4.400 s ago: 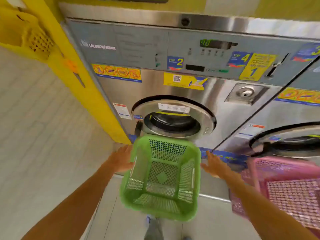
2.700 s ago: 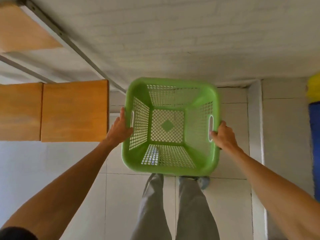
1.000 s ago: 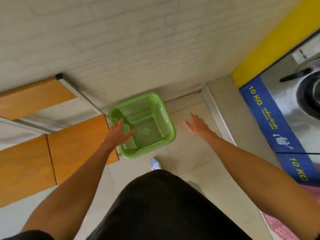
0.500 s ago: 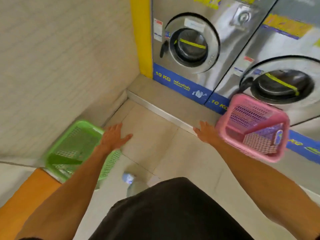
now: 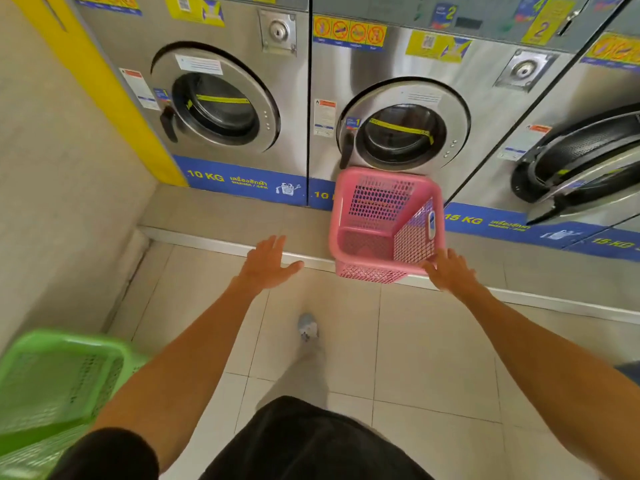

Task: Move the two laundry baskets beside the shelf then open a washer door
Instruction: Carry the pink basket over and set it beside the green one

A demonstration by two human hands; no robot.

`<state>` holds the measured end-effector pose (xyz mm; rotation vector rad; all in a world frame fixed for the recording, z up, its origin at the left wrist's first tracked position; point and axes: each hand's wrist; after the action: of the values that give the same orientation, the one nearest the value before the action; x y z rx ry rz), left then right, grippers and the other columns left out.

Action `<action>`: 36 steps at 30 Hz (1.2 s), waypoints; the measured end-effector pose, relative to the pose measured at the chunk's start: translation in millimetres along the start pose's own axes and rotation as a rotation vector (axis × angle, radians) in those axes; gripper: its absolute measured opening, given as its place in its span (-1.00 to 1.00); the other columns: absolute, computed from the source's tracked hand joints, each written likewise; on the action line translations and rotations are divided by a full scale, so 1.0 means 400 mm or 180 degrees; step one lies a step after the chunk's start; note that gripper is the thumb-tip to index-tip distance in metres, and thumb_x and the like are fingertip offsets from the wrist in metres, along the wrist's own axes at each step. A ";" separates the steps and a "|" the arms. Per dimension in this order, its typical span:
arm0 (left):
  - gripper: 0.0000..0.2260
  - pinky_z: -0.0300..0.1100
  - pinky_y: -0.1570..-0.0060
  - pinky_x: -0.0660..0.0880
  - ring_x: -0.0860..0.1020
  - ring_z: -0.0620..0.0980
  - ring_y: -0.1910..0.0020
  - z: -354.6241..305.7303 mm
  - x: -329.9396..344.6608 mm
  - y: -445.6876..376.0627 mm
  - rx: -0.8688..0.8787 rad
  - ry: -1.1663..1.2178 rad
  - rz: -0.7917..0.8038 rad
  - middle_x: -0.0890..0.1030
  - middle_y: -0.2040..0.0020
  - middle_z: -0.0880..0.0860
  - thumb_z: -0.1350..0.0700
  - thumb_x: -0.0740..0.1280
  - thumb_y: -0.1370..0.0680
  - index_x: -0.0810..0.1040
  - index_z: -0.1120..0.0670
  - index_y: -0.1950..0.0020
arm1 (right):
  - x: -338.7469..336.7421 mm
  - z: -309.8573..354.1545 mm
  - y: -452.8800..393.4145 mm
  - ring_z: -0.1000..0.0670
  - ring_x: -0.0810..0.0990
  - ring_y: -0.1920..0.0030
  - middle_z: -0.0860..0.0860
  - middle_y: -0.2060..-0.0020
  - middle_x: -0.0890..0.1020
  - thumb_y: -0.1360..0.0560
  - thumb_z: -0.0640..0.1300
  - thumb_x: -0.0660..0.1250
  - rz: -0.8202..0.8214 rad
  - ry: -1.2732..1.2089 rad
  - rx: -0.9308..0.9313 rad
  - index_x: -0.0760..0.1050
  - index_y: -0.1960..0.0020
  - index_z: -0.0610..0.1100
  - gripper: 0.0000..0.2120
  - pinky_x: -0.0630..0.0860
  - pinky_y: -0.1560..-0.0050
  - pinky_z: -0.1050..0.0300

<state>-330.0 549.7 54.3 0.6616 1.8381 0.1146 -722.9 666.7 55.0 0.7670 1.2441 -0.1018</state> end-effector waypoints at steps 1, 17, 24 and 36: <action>-0.18 0.13 -0.47 0.21 0.17 0.18 -0.55 -0.022 0.004 -0.029 0.0007 0.0011 0.0013 0.19 -0.59 0.14 -0.37 0.19 -0.50 0.11 0.08 -0.60 | -0.011 -0.005 -0.027 -0.32 0.33 -0.38 -0.21 -0.39 0.34 -0.58 0.18 0.14 0.0026 -0.0036 0.0014 0.24 -0.48 -0.11 -0.43 0.29 -0.31 -0.37; -0.25 0.15 -0.46 0.23 0.18 0.24 -0.54 -0.181 0.084 -0.600 -0.0233 0.0274 0.0456 0.14 -0.60 0.19 -0.10 0.30 -0.58 0.00 0.08 -0.63 | -0.020 -0.096 -0.627 -0.36 0.48 -0.23 -0.28 -0.27 0.46 -0.49 0.16 0.22 0.0174 -0.0543 0.0088 0.10 -0.53 -0.12 -0.29 0.47 -0.18 -0.29; -0.24 0.25 -0.39 0.29 0.25 0.31 -0.50 -0.201 0.277 -0.841 -0.0510 0.0484 0.0363 0.18 -0.57 0.24 -0.02 0.30 -0.59 -0.07 0.12 -0.64 | 0.059 -0.149 -0.790 -0.39 0.31 -0.39 -0.34 -0.44 0.25 -0.58 -0.06 0.27 0.0043 -0.0591 0.0428 0.00 -0.55 -0.30 -0.29 0.36 -0.32 -0.30; -0.40 0.05 0.19 0.53 0.57 0.21 0.16 -0.209 0.485 -1.008 -0.0711 0.0862 -0.0424 0.46 -0.12 0.26 0.11 0.13 -0.68 -0.13 0.09 -0.63 | 0.257 -0.249 -0.998 -0.50 0.55 0.01 -0.48 -0.13 0.52 -0.60 0.06 0.05 -0.0685 -0.0785 0.0195 -0.01 -0.53 -0.18 -0.41 0.50 0.07 -0.26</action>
<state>-601.8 326.9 -234.7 0.3797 2.0851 0.3296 -954.0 458.1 -233.0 0.6494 1.0881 -0.4003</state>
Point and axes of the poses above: each hand's wrist, its own y-axis away from the middle knuckle, its own x-axis out of the palm, z = x × y
